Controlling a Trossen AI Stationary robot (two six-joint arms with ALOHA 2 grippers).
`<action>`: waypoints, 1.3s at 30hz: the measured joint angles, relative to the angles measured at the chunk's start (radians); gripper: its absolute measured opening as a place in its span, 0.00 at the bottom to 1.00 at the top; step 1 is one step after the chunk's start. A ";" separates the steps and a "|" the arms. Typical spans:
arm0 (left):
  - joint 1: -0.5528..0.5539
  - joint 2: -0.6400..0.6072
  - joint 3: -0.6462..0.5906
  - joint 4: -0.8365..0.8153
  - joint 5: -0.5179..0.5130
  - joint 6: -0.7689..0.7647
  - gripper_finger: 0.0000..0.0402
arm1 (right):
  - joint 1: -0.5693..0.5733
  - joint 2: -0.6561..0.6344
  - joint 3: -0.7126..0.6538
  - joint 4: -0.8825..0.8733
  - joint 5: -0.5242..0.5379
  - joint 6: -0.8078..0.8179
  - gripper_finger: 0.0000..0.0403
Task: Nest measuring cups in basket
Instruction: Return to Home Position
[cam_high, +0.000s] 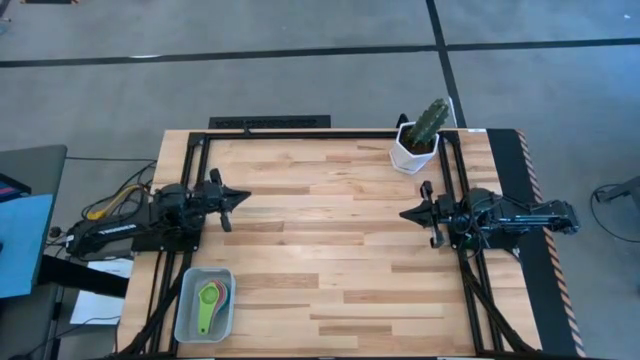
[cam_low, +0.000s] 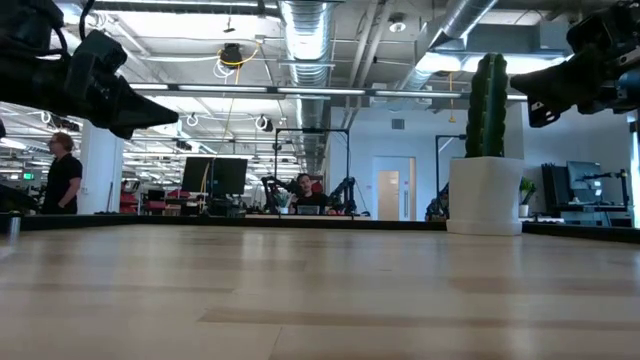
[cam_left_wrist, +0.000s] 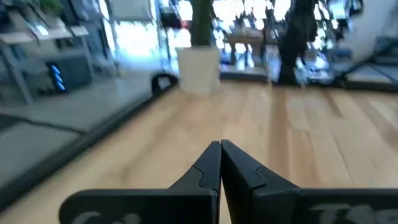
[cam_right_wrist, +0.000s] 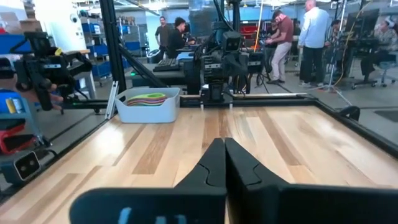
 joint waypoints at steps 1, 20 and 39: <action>0.000 0.001 0.000 -0.021 0.014 -0.007 0.00 | 0.000 0.000 0.000 -0.003 0.000 -0.006 0.02; 0.000 0.027 -0.002 -0.014 0.036 -0.039 0.00 | 0.000 0.000 0.000 -0.012 0.005 -0.024 0.12; 0.000 0.027 -0.003 -0.014 0.035 -0.039 0.00 | 0.000 0.000 0.000 -0.012 0.006 -0.023 0.12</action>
